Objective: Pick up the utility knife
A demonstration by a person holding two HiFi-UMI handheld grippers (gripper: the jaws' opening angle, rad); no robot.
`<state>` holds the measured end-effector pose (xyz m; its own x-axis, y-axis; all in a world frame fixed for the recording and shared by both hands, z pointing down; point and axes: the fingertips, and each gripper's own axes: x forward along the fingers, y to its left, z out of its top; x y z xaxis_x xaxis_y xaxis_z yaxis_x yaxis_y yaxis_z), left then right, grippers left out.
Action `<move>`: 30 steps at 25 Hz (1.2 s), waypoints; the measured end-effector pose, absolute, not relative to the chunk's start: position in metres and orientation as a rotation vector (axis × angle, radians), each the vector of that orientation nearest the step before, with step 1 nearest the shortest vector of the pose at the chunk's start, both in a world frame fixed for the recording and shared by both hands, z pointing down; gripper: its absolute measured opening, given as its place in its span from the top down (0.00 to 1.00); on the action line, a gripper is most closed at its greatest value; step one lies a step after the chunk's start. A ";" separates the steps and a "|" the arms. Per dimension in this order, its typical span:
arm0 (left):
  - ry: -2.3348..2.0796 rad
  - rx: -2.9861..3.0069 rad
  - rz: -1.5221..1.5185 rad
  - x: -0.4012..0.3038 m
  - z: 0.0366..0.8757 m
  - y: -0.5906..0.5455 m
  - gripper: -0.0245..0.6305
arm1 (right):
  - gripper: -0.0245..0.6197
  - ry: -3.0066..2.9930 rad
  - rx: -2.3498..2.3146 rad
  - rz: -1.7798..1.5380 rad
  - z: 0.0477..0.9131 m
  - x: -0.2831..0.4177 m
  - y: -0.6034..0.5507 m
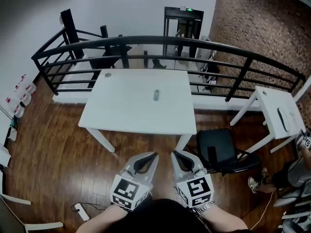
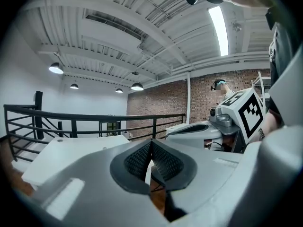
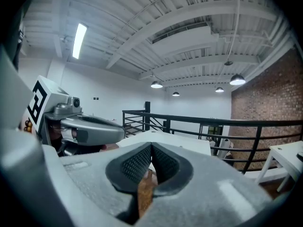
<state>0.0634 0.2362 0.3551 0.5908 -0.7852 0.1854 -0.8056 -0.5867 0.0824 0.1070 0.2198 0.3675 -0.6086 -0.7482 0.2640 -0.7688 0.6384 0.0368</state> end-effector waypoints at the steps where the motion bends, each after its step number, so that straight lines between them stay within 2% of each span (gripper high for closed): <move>1: -1.334 2.661 0.193 0.058 0.357 0.226 0.94 | 0.97 -2.601 1.235 0.115 0.369 0.102 0.210; 20: -1.245 2.663 0.186 -0.051 0.374 0.078 0.94 | 0.97 -2.491 1.271 0.133 0.384 -0.006 0.056; 30: -1.256 2.636 0.225 -0.067 0.393 0.032 0.94 | 0.90 -2.461 1.254 0.202 0.410 -0.019 -0.004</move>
